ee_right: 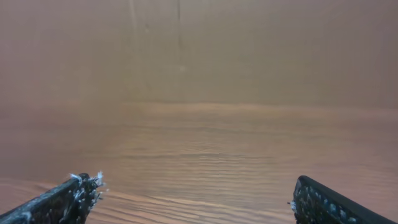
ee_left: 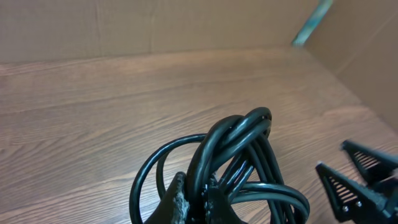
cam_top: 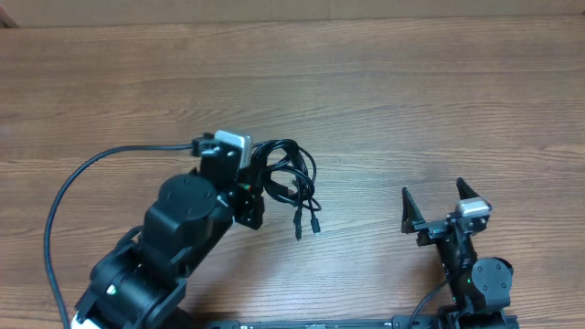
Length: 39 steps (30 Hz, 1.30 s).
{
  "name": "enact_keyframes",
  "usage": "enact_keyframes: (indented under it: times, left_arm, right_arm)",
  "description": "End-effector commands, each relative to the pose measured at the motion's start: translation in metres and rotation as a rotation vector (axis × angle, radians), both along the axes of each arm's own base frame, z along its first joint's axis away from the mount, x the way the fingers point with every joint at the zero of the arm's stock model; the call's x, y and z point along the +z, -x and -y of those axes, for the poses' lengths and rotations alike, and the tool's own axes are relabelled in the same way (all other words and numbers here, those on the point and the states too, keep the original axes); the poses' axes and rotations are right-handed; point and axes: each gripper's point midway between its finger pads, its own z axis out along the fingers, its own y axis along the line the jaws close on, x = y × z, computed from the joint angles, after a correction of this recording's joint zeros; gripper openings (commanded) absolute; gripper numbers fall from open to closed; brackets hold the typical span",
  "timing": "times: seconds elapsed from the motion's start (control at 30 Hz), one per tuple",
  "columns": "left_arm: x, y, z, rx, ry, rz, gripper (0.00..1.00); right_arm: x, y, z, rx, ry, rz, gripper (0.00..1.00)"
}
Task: Untangle cables
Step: 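Close the left gripper on the cable coil and lift it, then carry the lifted coil right toward the opening right gripper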
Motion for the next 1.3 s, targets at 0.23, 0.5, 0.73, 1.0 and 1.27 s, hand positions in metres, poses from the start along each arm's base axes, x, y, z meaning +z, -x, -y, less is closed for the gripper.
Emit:
enact_keyframes:
  times: [0.23,0.5,0.73,1.0,1.27]
  left_arm:
    - [0.036,0.012,-0.012,0.028,0.112,0.076,0.04]
    - [0.038,0.018,-0.007,-0.014,0.126,0.072,0.04]
    - [0.039,0.029,0.008,-0.135,0.11,0.084,0.04]
    - [0.045,0.056,0.037,-0.413,0.056,0.168,0.04]
    - [0.048,0.091,0.058,-0.703,-0.007,0.293,0.04]
  right_arm:
    - [0.017,0.028,-0.062,0.392,-0.456,-0.139,1.0]
    - [0.057,0.053,-0.069,0.445,-0.434,-0.18,1.0]
    - [0.099,0.074,-0.067,0.437,-0.363,-0.213,1.0]
    - [0.123,0.085,-0.068,0.43,-0.269,-0.382,1.0]
    - [0.167,0.102,-0.101,0.701,-0.27,-0.434,1.0]
